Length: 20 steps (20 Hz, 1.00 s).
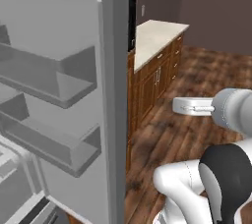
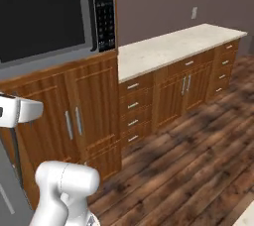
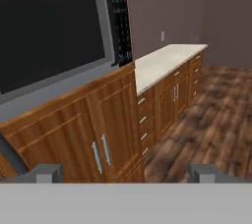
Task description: Transport the chicken drumstick and eggplant to the fridge. Place the chicken drumstick on the rack containing meat and place the eggplant on the rack containing the vegetable, ensuring meats and vegetables are on different racks.
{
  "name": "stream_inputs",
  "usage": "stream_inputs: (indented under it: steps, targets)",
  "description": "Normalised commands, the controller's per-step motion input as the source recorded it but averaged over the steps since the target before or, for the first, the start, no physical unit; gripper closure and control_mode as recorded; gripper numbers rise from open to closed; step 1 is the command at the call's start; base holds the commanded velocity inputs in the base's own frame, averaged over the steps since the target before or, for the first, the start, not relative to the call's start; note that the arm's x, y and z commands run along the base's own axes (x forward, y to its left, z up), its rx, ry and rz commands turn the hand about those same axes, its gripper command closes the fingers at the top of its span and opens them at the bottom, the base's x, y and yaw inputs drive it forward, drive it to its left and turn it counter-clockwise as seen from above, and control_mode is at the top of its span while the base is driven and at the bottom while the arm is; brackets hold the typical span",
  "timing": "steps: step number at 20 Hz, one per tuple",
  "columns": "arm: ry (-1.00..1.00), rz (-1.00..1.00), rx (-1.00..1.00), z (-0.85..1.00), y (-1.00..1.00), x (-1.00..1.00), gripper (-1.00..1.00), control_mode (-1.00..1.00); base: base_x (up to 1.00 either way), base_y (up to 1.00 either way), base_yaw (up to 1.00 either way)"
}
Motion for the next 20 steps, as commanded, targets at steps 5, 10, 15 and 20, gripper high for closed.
stream_inputs:
  steps: [5,10,15,20]
  targets:
    - [0.00,0.00,0.00,0.00,0.00,0.00,-1.00,1.00,-0.18,-1.00,-0.48]
    - [0.00,0.00,0.00,0.00,0.00,0.00,-1.00,1.00,-0.16,-0.98,-0.51]
    - [0.00,0.00,0.00,0.00,0.00,0.00,-1.00,1.00,0.03,-0.99,-0.39]
    - [0.00,0.00,0.00,0.00,0.00,0.00,-1.00,1.00,0.86,-0.41,-0.07]
